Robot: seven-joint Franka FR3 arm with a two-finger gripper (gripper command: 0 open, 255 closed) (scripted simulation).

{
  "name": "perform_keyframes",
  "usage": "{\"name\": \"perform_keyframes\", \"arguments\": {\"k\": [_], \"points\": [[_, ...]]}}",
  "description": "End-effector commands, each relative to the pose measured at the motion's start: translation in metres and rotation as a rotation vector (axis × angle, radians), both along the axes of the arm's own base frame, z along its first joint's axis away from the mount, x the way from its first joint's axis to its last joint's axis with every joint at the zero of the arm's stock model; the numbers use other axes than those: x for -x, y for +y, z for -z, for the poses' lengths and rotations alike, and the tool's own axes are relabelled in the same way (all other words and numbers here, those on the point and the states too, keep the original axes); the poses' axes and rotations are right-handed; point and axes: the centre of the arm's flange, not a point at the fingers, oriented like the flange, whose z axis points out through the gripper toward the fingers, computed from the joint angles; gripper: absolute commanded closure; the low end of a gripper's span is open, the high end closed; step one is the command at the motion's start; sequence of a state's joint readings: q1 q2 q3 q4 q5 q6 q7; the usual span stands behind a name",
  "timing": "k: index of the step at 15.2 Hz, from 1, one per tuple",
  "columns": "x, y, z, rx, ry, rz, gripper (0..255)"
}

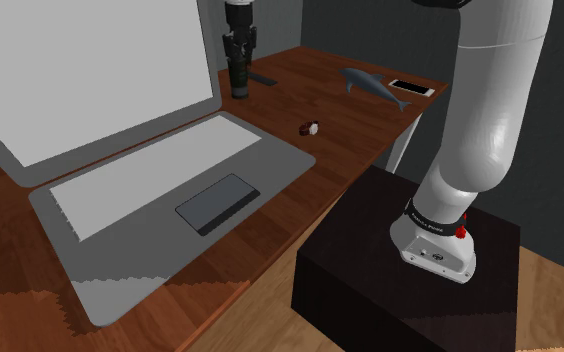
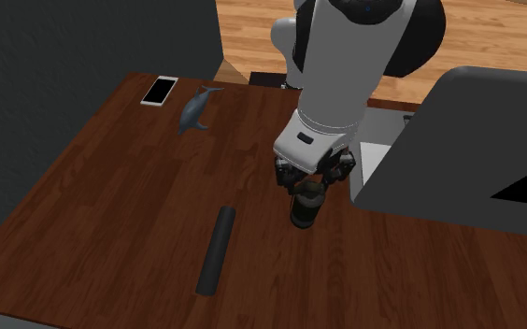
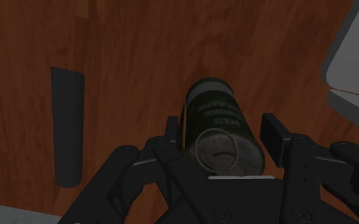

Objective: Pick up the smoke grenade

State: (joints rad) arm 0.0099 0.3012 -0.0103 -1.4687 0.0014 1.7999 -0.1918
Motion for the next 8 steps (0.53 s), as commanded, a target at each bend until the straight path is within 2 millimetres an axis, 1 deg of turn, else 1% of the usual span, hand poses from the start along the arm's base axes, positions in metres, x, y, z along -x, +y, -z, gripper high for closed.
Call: {"name": "perform_keyframes", "arguments": {"k": [1,8], "points": [[0.0,0.0,-0.01,0.0,0.0,0.0,255],[0.0,0.0,-0.047,0.0,0.0,0.0,255]]}}
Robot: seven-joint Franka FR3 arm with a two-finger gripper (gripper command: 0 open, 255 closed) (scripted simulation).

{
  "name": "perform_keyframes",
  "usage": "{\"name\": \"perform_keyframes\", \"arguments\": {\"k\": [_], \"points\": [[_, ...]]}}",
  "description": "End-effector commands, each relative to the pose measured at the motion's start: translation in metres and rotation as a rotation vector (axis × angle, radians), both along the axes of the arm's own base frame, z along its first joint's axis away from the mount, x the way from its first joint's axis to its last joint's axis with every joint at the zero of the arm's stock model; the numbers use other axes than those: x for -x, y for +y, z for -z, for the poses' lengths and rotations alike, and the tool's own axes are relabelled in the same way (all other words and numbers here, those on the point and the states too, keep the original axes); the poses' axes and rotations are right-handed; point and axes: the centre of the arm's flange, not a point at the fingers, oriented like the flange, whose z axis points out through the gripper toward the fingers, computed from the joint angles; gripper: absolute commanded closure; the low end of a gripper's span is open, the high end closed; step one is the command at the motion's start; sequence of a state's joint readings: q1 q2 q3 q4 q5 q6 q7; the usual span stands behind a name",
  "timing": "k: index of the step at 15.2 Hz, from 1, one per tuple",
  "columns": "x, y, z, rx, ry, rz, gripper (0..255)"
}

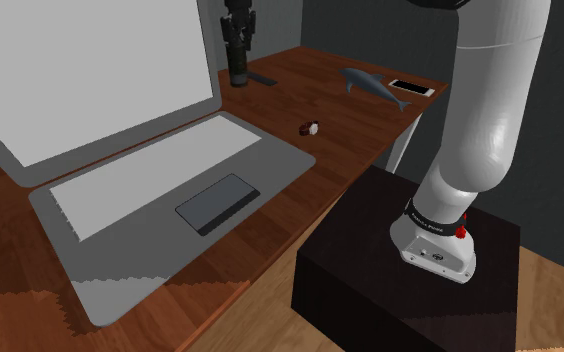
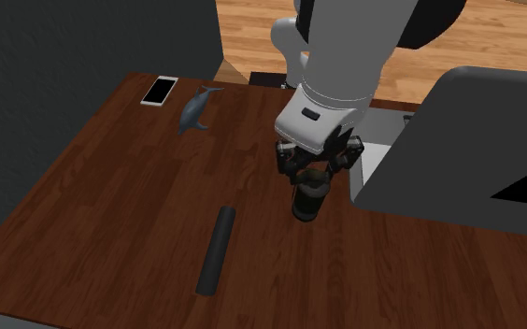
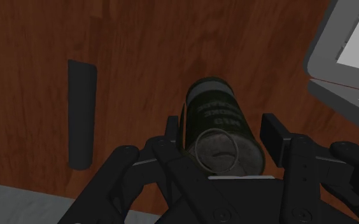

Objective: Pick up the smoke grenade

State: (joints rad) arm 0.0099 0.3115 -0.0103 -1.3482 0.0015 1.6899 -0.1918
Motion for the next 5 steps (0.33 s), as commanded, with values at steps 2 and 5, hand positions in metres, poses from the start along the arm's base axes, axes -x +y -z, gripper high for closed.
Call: {"name": "perform_keyframes", "arguments": {"k": [2,5], "points": [[0.0,0.0,-0.016,0.0,0.0,0.0,255],[0.0,0.0,-0.022,0.0,0.0,0.0,255]]}}
